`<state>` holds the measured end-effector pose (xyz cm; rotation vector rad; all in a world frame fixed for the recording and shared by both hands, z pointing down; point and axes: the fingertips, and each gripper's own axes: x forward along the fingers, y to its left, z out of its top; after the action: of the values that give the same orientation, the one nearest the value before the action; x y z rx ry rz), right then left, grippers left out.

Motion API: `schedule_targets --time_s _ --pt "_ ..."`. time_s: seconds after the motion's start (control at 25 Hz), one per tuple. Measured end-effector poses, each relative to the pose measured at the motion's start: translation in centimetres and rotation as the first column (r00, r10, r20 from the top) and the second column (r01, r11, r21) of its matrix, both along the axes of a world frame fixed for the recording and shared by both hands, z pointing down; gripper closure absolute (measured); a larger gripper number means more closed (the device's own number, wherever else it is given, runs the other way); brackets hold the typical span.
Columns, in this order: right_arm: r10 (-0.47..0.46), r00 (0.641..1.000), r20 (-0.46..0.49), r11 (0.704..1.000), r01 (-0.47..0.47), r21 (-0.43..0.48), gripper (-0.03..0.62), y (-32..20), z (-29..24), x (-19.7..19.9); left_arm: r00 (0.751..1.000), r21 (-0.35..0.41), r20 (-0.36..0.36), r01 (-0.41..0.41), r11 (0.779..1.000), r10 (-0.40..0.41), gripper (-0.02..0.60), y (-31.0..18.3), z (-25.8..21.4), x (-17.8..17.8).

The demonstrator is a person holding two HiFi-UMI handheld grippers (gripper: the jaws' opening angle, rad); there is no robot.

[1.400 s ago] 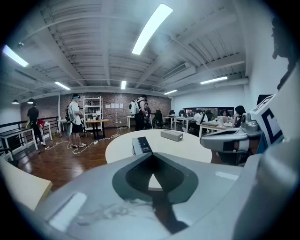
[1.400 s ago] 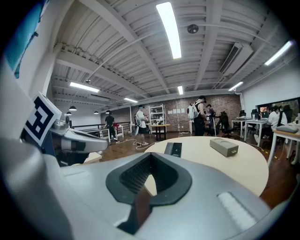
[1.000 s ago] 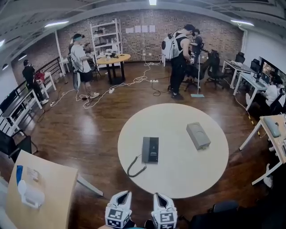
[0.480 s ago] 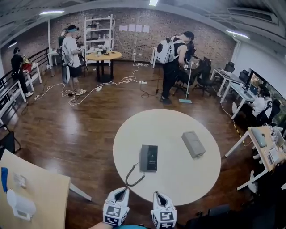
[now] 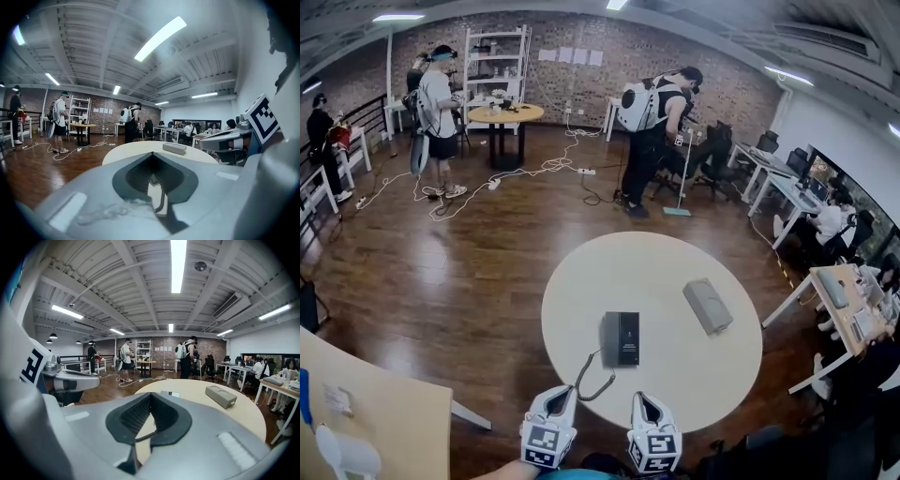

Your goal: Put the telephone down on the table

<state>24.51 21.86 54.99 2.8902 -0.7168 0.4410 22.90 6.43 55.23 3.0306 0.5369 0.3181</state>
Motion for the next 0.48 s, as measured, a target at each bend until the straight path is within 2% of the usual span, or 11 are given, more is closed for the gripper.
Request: schedule_targets --time_s 0.24,0.48 --pt "0.01 1.0 -0.018 1.0 -0.01 -0.007 0.602 0.6 -0.9 3.0 1.0 -0.007 -0.008 0.014 1.0 -0.014 0.569 0.1 0.0 2.7" --pt "0.006 0.999 -0.047 1.0 -0.006 0.003 0.602 2.0 -1.3 8.7 0.997 0.01 0.0 0.076 0.997 -0.076 0.569 -0.1 0.0 6.3"
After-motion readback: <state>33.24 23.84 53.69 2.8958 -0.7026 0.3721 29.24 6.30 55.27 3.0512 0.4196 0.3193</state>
